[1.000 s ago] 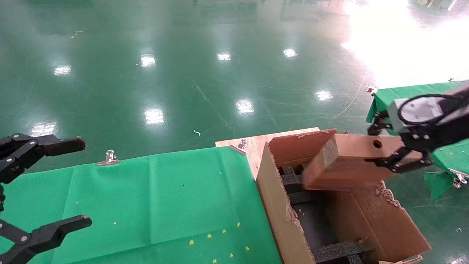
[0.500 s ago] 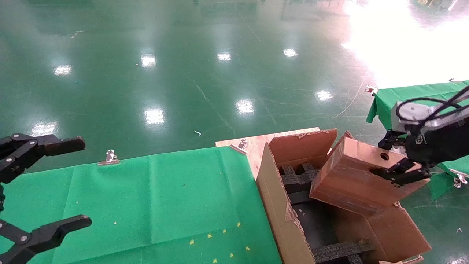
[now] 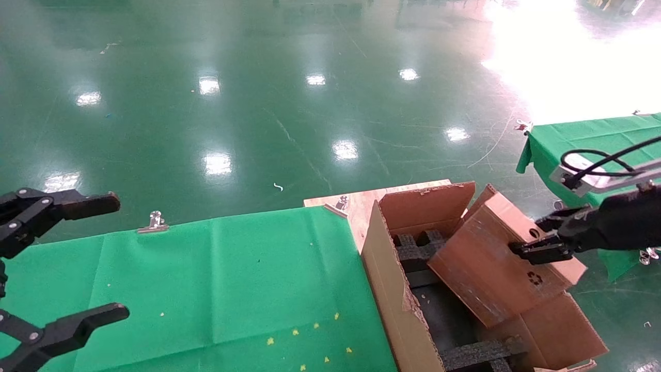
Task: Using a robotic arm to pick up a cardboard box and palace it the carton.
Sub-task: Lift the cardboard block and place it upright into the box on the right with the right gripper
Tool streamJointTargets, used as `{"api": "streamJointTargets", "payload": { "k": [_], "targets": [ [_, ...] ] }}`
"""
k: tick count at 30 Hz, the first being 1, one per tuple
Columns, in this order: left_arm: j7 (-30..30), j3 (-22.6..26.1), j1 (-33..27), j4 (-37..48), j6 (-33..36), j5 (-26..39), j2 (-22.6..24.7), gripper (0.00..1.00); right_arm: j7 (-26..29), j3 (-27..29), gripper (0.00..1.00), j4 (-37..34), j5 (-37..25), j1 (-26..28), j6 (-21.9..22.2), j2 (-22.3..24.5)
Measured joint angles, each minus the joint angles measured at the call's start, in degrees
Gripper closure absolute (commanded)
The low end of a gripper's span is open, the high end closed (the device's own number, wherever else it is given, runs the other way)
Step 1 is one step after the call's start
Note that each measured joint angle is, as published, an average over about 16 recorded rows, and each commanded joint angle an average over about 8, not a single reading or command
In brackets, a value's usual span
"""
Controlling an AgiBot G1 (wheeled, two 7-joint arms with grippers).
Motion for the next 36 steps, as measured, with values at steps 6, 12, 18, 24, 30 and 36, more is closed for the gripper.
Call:
{"api": "streamJointTargets", "payload": {
  "k": [6, 12, 18, 24, 30, 36],
  "targets": [
    [0.00, 0.00, 0.01, 0.01, -0.01, 0.00, 0.00, 0.00, 8.00, -0.72, 1.00, 6.93, -2.75, 1.28, 4.44, 3.46],
    [0.00, 0.00, 0.01, 0.01, -0.02, 0.00, 0.00, 0.00, 11.17, -0.95, 1.00, 9.86, -4.20, 2.12, 6.14, 4.80],
    [0.00, 0.00, 0.02, 0.01, -0.02, 0.00, 0.00, 0.00, 11.38, -1.01, 1.00, 9.82, -4.18, 2.08, 6.15, 4.75],
    [0.00, 0.00, 0.02, 0.01, -0.02, 0.00, 0.00, 0.00, 12.72, -1.38, 1.00, 9.12, -4.44, 1.43, 6.78, 3.99],
    [0.01, 0.00, 0.02, 0.02, -0.02, -0.01, 0.00, 0.00, 17.58, -2.51, 1.00, 9.87, -6.91, 0.82, 8.89, 3.17],
    [0.01, 0.00, 0.01, 0.02, -0.02, -0.01, 0.00, 0.00, 25.73, -4.18, 1.00, 13.29, -12.09, 0.87, 11.61, 2.84]
  ]
}}
